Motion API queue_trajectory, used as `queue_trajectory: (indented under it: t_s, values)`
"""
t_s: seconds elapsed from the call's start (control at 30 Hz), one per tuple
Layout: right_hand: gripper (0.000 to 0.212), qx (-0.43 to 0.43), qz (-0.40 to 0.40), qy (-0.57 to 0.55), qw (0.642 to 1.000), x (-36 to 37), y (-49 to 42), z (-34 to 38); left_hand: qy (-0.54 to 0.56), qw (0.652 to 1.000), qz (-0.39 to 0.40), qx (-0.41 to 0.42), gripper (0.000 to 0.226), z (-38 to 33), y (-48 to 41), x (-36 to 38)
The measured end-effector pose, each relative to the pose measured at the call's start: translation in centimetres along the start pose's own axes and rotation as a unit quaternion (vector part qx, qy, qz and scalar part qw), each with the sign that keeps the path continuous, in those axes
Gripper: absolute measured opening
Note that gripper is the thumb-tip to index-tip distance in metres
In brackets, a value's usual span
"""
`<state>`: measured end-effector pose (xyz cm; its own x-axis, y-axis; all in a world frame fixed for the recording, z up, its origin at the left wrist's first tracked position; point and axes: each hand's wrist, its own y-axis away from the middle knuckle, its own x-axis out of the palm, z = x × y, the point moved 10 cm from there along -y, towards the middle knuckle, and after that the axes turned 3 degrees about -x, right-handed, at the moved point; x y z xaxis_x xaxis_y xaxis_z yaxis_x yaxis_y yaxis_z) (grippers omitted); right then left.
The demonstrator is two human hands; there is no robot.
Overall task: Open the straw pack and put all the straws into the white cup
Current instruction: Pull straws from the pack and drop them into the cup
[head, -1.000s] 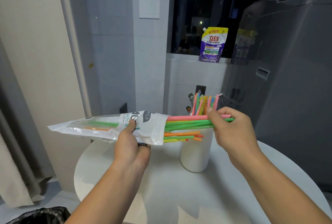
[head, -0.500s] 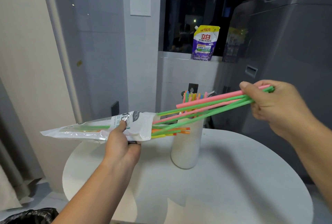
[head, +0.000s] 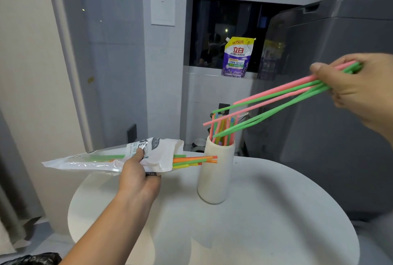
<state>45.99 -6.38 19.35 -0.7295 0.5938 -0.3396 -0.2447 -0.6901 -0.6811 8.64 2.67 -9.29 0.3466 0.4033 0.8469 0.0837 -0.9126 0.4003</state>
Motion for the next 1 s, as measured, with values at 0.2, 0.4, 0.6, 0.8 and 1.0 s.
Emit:
queue_trajectory:
  t_s: [0.2,0.4,0.6,0.8,1.0]
  values:
    - [0.042,-0.034,0.029,0.085,0.995,0.1,-0.1,1.7,-0.006,1.0,0.01,0.012,0.036,-0.3,0.2,0.2]
    - [0.037,-0.04,0.036,0.114,0.992,1.0,0.8,2.6,-0.009,1.0,0.015,0.016,0.037,-0.5,0.2,0.3]
    - [0.039,-0.022,0.038,0.12,0.992,0.7,0.8,2.8,-0.01,0.999,0.029,0.018,0.037,-0.6,0.1,0.4]
    - [0.054,-0.015,0.051,0.133,0.99,-0.6,-0.4,0.6,-0.017,0.999,0.038,0.015,0.036,-0.5,0.2,0.6]
    - [0.046,-0.007,0.035,0.107,0.994,-2.7,-1.2,-0.9,-0.018,0.999,0.035,0.006,0.035,-0.5,0.2,0.4]
